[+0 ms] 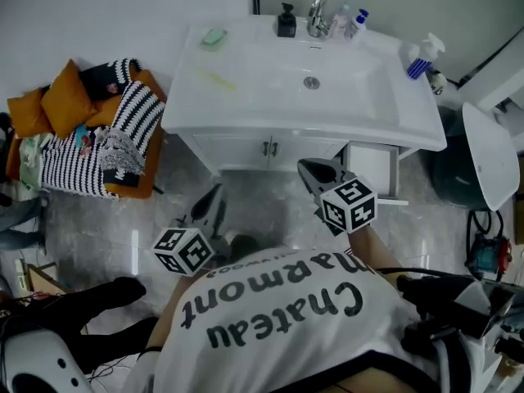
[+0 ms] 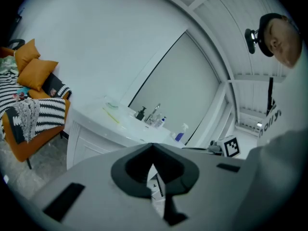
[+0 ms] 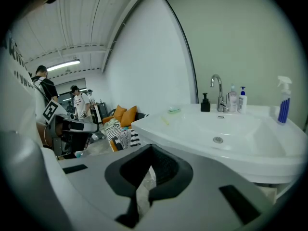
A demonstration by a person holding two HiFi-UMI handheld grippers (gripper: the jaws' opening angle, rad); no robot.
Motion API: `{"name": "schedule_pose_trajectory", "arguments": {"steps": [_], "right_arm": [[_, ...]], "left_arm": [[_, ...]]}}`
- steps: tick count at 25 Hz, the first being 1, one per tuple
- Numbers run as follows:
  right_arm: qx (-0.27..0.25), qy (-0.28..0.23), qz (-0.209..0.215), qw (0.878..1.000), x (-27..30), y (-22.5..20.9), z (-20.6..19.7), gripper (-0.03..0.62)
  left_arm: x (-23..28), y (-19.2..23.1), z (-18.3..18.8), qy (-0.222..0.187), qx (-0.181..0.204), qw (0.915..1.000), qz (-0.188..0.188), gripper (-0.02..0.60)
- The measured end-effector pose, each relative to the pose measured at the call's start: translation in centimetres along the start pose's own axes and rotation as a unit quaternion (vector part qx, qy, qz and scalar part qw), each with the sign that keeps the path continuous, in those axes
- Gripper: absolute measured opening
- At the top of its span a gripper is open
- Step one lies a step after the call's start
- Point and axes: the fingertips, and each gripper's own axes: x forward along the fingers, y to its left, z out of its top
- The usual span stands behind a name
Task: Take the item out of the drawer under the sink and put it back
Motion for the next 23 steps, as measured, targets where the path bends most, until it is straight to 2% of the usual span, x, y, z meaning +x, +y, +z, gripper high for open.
{"name": "schedule_pose_trajectory", "arguments": {"steps": [11,23], "right_arm": [[-0.012,0.002,0.017,1.0,-2.2,0.1,-1.7,0.011],[0.001,-0.006,0.024,1.0,-2.7,0.4,-2.2,0.011]], "left_arm": [[-1.1,-2.8,-2.5,-0.002,0.005,1.0,0.008,0.008],[-1.9,-3.4,-2.5,-0.005,0.01,0.9998,0.019,0.008]]}}
